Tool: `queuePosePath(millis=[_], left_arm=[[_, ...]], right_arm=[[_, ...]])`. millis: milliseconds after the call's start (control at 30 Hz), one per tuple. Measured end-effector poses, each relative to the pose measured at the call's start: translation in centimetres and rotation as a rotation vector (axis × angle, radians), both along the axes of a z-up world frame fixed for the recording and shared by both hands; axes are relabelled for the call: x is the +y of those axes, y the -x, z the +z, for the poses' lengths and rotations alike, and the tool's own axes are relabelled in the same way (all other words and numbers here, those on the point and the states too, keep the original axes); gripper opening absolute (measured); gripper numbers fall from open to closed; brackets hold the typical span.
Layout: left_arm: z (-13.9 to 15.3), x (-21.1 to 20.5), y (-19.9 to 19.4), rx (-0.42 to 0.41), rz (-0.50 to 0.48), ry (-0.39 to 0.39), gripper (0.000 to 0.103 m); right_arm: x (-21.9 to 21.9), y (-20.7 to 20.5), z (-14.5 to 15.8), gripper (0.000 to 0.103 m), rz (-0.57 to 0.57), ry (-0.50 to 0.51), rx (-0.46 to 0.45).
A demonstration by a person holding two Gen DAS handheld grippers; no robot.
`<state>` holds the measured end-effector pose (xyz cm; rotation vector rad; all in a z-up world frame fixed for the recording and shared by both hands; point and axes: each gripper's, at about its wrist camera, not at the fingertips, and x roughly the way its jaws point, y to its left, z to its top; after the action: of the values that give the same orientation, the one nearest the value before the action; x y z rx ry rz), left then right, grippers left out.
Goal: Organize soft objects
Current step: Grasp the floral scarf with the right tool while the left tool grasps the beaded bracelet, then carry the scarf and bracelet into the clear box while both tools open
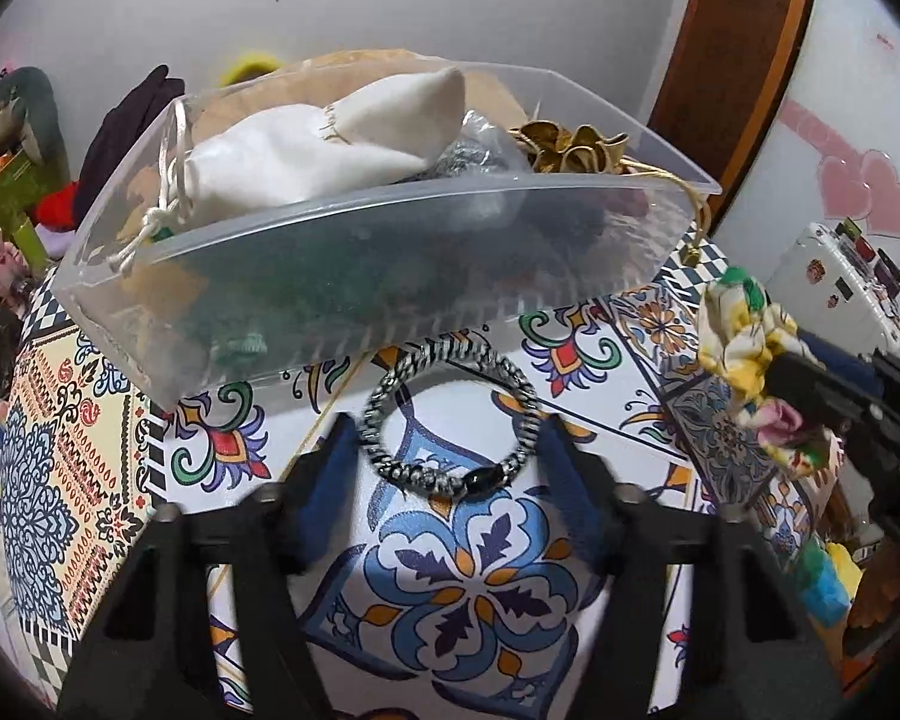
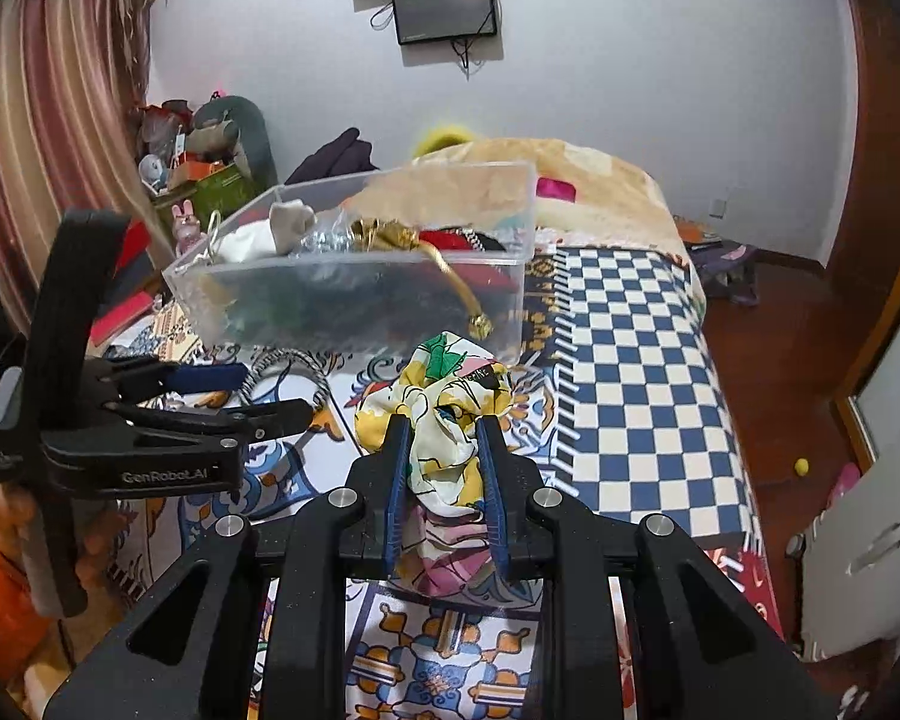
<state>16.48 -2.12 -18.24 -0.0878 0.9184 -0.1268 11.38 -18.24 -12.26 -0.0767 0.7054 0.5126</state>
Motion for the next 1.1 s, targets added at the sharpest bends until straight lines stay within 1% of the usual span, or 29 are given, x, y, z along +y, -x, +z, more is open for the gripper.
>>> queuePosePath(millis=[33,67,133,200,267,433,500,700,833,967,1100], left_arm=[[0.0,0.1,0.1,0.001,-0.005,0.01,0.043],[0.1,0.3,0.3,0.005,-0.012,0.022,0.035],[0.3,0.4,0.8,0.006,-0.015,0.03,0.033],[0.7,0.6,1.7,-0.013,-0.014,0.023,0.027],[1.4,0.7,2.7,-0.035,-0.014,0.023,0.025],[4.0,1.5,4.5,-0.113,0.001,0.027,0.024],[5.0,2.0,5.1,-0.137,0.005,0.033,0.02],[8.9,3.7,7.5,-0.234,0.019,0.046,0.019],[11.1,4.0,7.4,-0.291,0.033,0.045,0.019],[11.9,4.2,6.1,-0.327,0.059,0.037,0.019],[12.3,4.8,4.9,-0.341,0.083,0.038,0.019]], right_arm=[[0.1,0.0,0.2,0.02,0.0,0.001,-0.005],[0.0,0.0,0.3,0.02,0.001,0.0,-0.01],[0.2,0.0,0.7,0.02,0.004,-0.004,-0.016],[0.4,0.0,1.0,0.02,0.004,-0.004,-0.03],[0.5,0.0,1.5,0.02,0.008,-0.002,-0.04],[0.8,-0.2,2.9,0.02,0.014,-0.016,-0.08],[0.9,-0.3,3.5,0.02,0.016,-0.023,-0.096],[1.7,-0.9,5.2,0.02,0.02,-0.042,-0.152],[2.4,-1.7,6.2,0.02,0.021,-0.058,-0.188],[3.1,-2.4,7.0,0.02,0.022,-0.076,-0.216],[4.1,-3.4,7.4,0.02,0.026,-0.082,-0.228]])
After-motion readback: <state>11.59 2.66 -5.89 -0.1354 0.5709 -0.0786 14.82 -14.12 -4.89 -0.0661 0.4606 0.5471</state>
